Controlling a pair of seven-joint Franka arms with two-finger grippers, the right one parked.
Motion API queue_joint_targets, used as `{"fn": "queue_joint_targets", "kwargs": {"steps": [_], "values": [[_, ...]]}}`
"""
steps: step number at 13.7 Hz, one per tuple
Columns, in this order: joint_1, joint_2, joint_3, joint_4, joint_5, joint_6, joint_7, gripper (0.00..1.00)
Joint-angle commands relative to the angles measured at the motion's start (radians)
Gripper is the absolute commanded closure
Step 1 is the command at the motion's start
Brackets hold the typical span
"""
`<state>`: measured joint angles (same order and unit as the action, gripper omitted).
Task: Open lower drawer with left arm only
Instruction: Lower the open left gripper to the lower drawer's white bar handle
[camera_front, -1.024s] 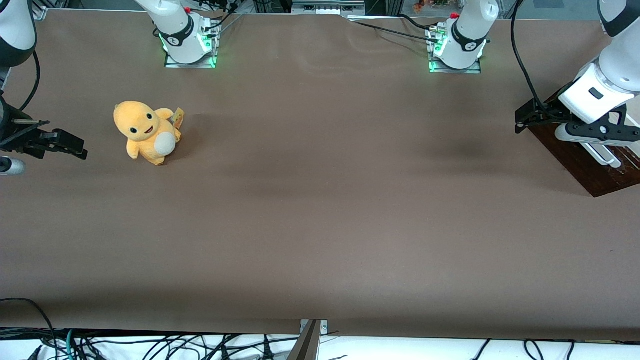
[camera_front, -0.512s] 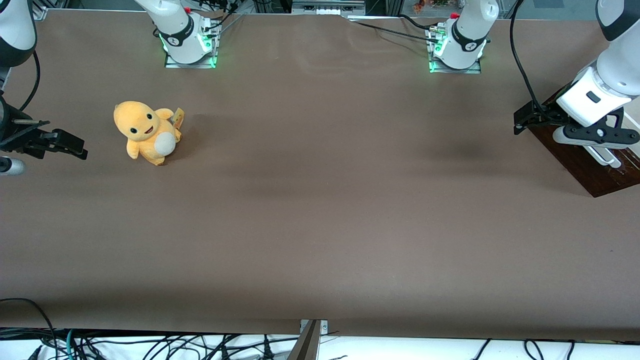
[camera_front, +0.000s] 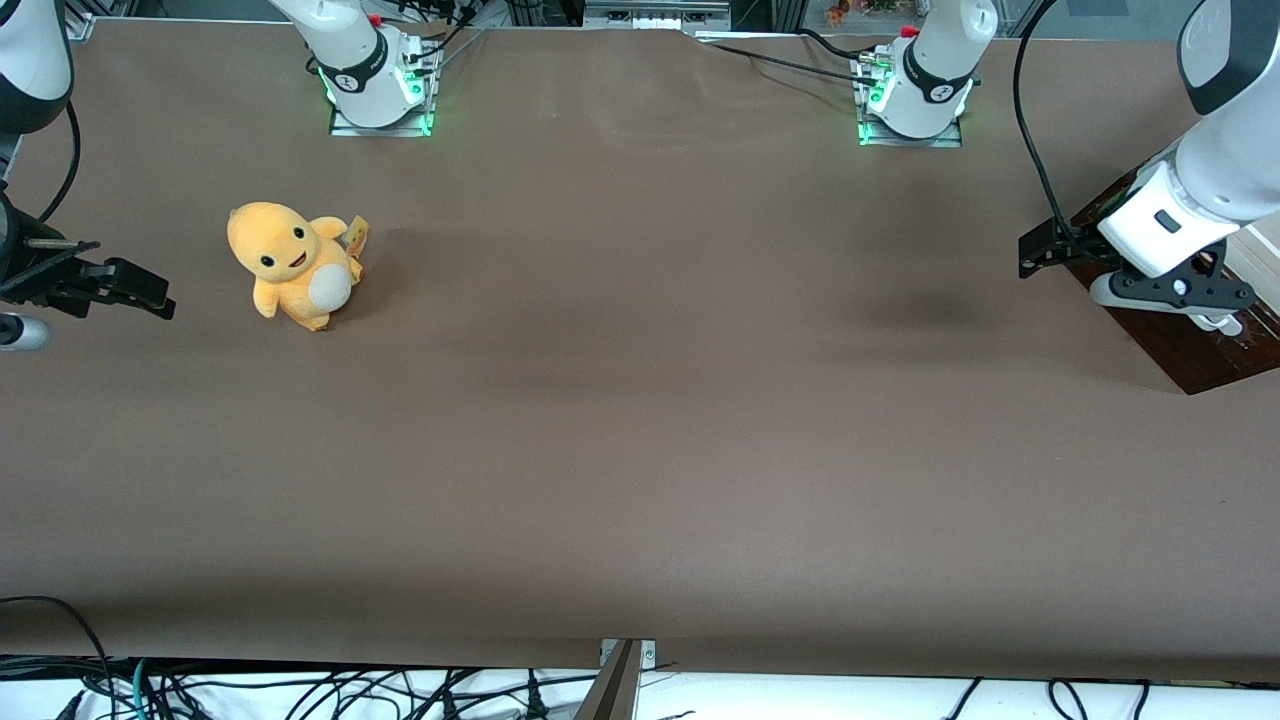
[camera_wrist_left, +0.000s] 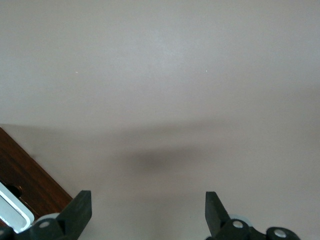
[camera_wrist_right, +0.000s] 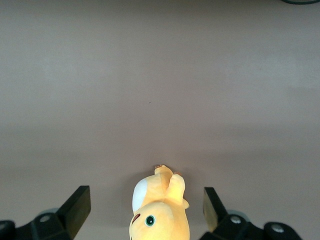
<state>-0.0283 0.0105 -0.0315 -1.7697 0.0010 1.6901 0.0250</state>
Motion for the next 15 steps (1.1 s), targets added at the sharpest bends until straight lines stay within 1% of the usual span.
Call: {"fn": "queue_joint_targets", "kwargs": {"steps": [1, 5, 6, 9, 11, 12, 13, 15], "values": [[0.004, 0.006, 0.002, 0.018, 0.008, -0.020, 0.013, 0.00], [0.008, 0.008, 0.007, 0.018, 0.010, -0.023, 0.007, 0.00], [0.011, 0.015, 0.008, 0.018, 0.025, -0.023, 0.007, 0.00], [0.019, 0.051, 0.001, 0.019, 0.141, -0.029, -0.003, 0.00], [0.007, 0.092, -0.008, 0.018, 0.279, -0.029, -0.077, 0.00], [0.007, 0.117, -0.013, 0.018, 0.312, -0.030, -0.120, 0.00], [0.007, 0.149, -0.013, 0.016, 0.326, -0.032, -0.163, 0.00], [0.008, 0.207, -0.011, 0.016, 0.394, -0.041, -0.244, 0.00]]}}
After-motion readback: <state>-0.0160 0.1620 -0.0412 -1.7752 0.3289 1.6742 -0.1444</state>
